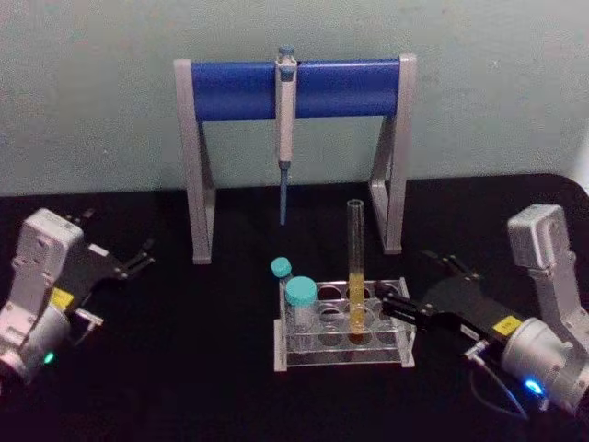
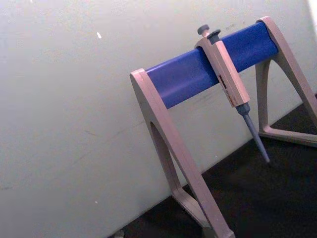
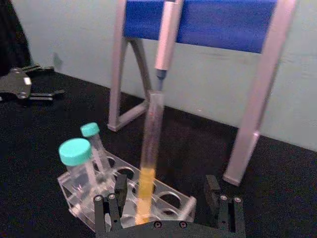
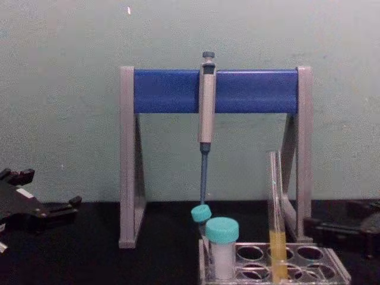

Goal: Pick up the test tube from the test tube rack, shake it, then place it back into the test tube rack.

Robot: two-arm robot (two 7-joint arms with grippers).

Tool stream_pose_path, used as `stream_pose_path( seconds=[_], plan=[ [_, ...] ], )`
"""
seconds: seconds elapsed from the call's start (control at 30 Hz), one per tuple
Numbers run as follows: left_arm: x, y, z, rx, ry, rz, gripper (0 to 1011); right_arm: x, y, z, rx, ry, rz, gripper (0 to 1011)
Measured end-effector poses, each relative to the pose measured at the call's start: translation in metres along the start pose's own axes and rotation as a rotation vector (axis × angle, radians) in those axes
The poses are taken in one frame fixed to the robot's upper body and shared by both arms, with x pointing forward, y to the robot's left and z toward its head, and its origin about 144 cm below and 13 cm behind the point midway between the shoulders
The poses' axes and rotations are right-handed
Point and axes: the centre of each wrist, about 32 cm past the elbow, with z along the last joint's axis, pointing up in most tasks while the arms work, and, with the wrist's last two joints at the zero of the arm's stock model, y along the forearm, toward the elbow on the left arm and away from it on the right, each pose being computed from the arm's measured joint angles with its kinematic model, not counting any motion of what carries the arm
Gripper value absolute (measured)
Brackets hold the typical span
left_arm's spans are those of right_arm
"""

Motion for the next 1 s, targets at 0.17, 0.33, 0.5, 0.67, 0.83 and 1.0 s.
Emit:
stream_pose_path(
  seconds=[0.17, 0.33, 0.5, 0.67, 0.83, 1.0],
  plan=[
    [0.000, 0.000, 0.000, 0.000, 0.000, 0.000, 1010, 0.001, 0.018, 0.007, -0.008, -0.006, 0.043, 1000],
    [0.000, 0.000, 0.000, 0.000, 0.000, 0.000, 1010, 0.004, 0.037, 0.011, -0.013, -0.014, 0.064, 1000],
    [0.000, 0.000, 0.000, 0.000, 0.000, 0.000, 1010, 0.007, 0.051, 0.013, -0.016, -0.020, 0.080, 1000],
    [0.000, 0.000, 0.000, 0.000, 0.000, 0.000, 1010, 0.010, 0.062, 0.012, -0.021, -0.021, 0.095, 1000],
    [0.000, 0.000, 0.000, 0.000, 0.000, 0.000, 1010, 0.011, 0.070, 0.010, -0.023, -0.016, 0.107, 1000],
    [0.000, 0.000, 0.000, 0.000, 0.000, 0.000, 1010, 0.011, 0.074, 0.009, -0.021, -0.016, 0.112, 1000]
  ],
)
